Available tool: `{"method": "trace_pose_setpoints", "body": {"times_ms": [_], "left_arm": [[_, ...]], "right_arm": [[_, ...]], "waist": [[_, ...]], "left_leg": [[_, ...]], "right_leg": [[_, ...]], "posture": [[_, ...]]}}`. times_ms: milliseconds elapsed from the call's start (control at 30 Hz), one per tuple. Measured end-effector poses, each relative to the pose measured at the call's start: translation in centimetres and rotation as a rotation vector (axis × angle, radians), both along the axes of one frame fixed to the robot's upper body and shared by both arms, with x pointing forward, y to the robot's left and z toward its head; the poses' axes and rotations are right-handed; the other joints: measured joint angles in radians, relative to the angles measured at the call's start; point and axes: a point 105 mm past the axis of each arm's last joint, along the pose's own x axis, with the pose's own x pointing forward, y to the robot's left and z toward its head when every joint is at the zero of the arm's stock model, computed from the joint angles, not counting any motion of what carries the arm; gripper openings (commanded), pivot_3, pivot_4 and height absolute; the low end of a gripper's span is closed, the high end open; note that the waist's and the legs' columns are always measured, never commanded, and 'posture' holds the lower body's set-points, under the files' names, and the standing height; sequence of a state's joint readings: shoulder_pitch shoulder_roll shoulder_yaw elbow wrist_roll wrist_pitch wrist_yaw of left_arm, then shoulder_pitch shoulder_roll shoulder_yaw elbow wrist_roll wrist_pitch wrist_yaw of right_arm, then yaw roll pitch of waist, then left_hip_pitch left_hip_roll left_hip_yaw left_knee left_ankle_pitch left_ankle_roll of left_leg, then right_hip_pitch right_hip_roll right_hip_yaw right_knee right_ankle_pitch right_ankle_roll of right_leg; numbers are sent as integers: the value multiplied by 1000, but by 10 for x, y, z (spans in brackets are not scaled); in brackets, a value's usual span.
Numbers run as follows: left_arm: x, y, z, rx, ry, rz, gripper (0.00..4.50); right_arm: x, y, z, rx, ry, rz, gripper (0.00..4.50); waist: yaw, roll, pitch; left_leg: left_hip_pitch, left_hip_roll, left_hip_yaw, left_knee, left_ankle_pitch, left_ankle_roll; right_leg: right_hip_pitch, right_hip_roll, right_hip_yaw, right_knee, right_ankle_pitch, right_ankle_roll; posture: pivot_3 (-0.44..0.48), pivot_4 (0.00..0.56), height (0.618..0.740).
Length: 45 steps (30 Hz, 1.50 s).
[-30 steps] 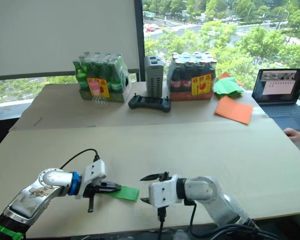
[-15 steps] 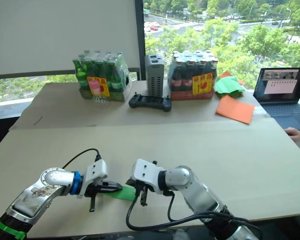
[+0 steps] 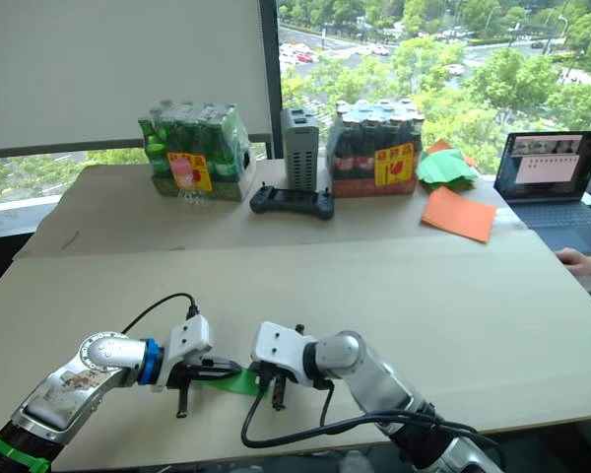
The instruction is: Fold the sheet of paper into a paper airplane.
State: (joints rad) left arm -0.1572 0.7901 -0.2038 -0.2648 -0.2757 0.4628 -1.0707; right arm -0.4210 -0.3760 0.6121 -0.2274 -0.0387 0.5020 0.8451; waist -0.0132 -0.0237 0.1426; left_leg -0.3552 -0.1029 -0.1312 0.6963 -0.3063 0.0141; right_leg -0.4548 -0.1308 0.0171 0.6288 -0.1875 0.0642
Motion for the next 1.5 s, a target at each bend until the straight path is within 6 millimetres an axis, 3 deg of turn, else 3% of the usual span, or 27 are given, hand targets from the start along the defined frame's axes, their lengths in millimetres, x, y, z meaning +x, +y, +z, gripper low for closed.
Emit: {"method": "trace_pose_setpoints", "body": {"times_ms": [1133,1500], "left_arm": [[-8,10,-3,45,-28,-27,0],[-8,10,-2,46,-29,-27,0]], "right_arm": [[-5,16,10,65,-1,70,18],[0,12,0,-18,-2,53,18]], "waist": [[-3,0,0],[-3,2,-2]], "left_leg": [[1,1,1,-1,0,0],[2,1,1,-1,0,0]], "right_leg": [[-1,1,0,1,0,-1],[0,1,0,1,0,-2]], "posture": [[0,150,696],[0,150,696]]}}
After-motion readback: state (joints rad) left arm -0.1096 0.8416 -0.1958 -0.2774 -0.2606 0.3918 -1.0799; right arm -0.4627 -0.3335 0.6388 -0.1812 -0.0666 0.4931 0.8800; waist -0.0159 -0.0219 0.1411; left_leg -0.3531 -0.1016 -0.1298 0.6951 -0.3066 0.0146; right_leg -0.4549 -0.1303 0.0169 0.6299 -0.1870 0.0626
